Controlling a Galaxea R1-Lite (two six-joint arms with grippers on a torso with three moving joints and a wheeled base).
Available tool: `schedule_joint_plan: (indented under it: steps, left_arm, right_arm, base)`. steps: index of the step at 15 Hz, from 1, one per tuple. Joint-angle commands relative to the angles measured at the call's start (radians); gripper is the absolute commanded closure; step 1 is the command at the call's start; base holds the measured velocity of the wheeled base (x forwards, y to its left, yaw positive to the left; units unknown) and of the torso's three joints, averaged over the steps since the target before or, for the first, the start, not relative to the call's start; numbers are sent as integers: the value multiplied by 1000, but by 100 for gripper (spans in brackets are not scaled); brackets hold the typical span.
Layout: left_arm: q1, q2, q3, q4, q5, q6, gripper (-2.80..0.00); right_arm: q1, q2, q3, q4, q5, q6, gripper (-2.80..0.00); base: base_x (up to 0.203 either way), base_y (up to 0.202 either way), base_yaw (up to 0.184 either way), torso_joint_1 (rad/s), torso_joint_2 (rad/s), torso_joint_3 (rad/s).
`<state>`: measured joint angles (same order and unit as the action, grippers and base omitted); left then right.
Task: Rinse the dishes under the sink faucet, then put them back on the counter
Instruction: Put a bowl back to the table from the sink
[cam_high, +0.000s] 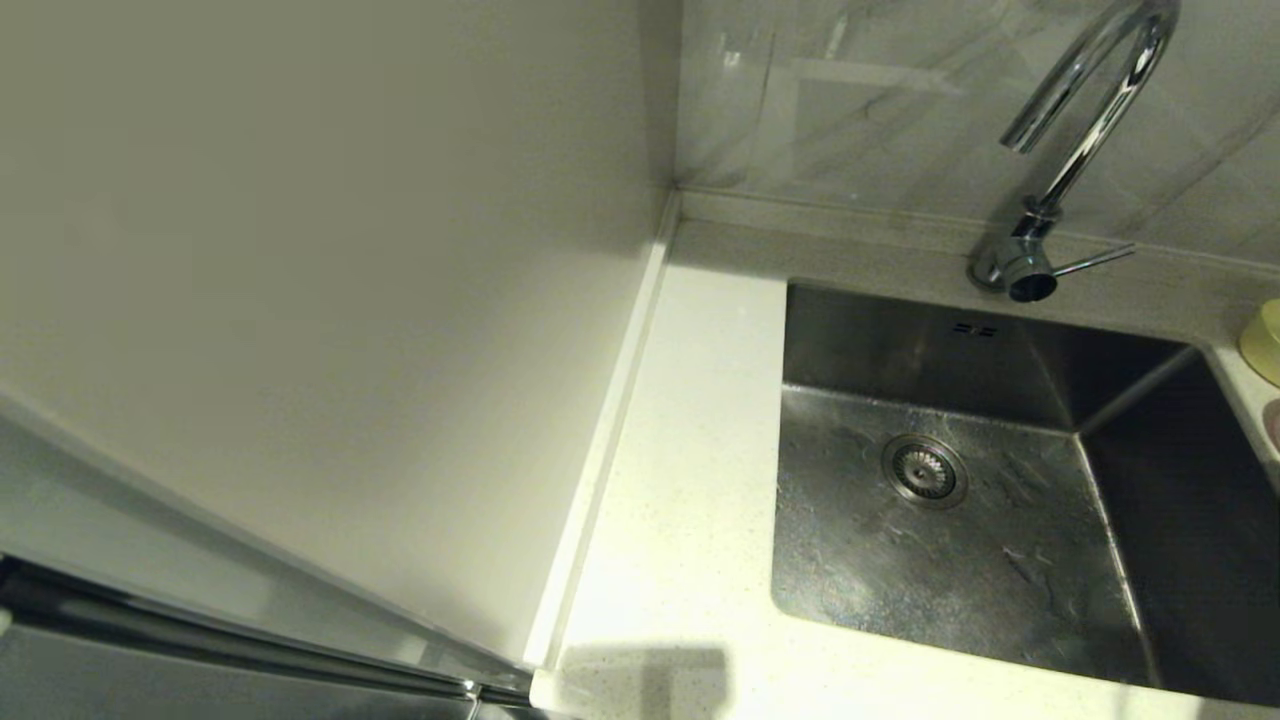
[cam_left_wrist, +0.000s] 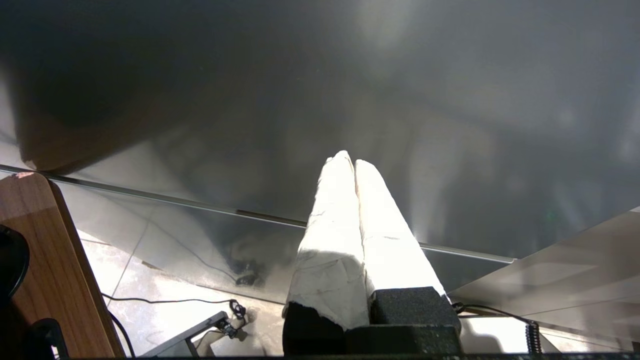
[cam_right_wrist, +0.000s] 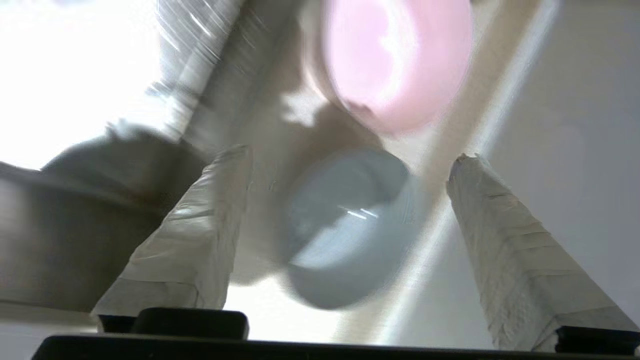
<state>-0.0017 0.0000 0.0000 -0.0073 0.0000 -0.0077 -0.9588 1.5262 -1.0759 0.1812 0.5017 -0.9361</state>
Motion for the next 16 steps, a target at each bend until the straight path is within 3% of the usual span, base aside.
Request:
schedule_joint_plan:
  steps: [1, 5, 11, 12, 16]
  left_arm:
    - [0, 0, 2, 0, 0, 0, 0]
    - [0, 0, 3, 0, 0, 0, 0]
    - [0, 0, 3, 0, 0, 0, 0]
    - [0, 0, 3, 0, 0, 0, 0]
    - [0, 0, 3, 0, 0, 0, 0]
  right_arm:
    - [84, -119, -8, 60, 0, 162, -280]
    - [255, -197, -7, 73, -77, 297, -280]
    - [557, -279, -14, 70, -350, 468, -280]
    - [601, -288, -17, 69, -412, 491, 0]
    - [663, -322, -15, 72, -505, 504, 0]
  base:
    - [0, 0, 0, 0, 0, 0]
    - [0, 0, 0, 0, 0, 0]
    - [0, 0, 0, 0, 0, 0]
    - [0, 0, 0, 0, 0, 0]
    - [0, 0, 0, 0, 0, 0]
